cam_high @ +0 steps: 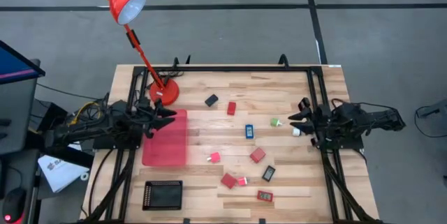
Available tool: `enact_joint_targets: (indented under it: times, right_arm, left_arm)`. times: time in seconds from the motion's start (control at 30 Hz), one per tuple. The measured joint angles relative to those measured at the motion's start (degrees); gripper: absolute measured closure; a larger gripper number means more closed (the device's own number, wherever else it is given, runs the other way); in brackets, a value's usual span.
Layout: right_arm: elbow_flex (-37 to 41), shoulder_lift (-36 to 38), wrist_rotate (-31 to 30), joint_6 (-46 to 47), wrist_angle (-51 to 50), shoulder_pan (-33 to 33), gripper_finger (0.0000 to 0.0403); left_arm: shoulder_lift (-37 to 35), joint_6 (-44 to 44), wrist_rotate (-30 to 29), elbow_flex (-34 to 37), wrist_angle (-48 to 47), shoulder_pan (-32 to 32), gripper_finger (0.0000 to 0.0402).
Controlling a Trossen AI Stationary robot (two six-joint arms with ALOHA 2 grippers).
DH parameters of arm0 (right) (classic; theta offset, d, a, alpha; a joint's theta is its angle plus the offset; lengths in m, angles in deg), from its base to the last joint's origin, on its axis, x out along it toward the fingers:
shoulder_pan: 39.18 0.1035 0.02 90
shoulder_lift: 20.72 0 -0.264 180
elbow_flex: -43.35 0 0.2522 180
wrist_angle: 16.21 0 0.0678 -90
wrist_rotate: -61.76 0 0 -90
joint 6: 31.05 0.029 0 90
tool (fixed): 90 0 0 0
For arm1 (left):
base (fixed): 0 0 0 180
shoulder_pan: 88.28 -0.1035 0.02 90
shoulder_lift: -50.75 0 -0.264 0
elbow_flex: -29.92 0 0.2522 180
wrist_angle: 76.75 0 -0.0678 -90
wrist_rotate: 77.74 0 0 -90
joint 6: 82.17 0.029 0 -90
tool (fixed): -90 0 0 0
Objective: Pick & Place Office items
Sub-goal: Put the white charger adapter into the red bin
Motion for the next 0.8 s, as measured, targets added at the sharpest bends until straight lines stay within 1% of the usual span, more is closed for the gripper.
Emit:
enact_joint_targets:
  times: [0.07, 0.2, 0.27, 0.33, 0.4, 0.5, 0.53, 0.7, 0.73, 0.8]
  right_arm:
    - [-0.04, 0.00, 2.93, -2.94, 1.76, 0.06, 0.0302]
    - [-0.02, -0.02, 12.30, -10.53, 2.68, 1.12, 0.0302]
    - [-0.02, -0.02, 12.76, -13.82, 4.02, 1.64, 0.0302]
    - [-0.02, -0.02, 11.41, -16.01, 6.30, 1.59, 0.0302]
    - [-0.02, -0.04, 10.48, -17.26, 9.48, 1.46, 0.0302]
    - [-0.03, 0.07, 10.45, -15.99, 13.31, 1.46, 0.0302]
    - [-0.22, -0.03, 10.44, -15.29, 13.70, 1.46, 0.0302]
    - [-2.88, -2.64, 10.37, -12.63, 9.18, 1.46, 0.0302]
    - [-3.84, -3.84, 10.37, -12.38, 8.38, 1.46, 0.0302]
    - [-7.05, -7.41, 10.17, -12.11, 4.55, 1.69, 0.0300]
  left_arm:
    - [2.26, -0.42, -1.02, 0.00, -0.34, 0.00, 0.0238]
    - [8.03, 0.73, -0.78, 0.00, 1.60, 0.00, 0.0238]
    - [11.46, 0.67, -0.75, 0.00, 5.00, 0.00, 0.0238]
    - [15.14, 0.69, -0.75, 0.00, 10.27, 0.00, 0.0238]
    - [18.75, 0.99, -0.73, 0.00, 17.70, 0.00, 0.0238]
    - [24.03, 2.92, -0.40, 0.00, 30.30, 0.00, 0.0238]
    - [25.57, 3.98, 1.01, 0.00, 34.16, 0.00, 0.0238]
    - [32.46, 7.70, 14.31, 0.00, 55.63, 0.48, 0.0238]
    - [33.54, 9.04, 15.63, -0.09, 59.07, 1.09, 0.0238]
    - [34.78, 11.96, 15.98, -0.81, 63.30, 2.89, 0.0238]
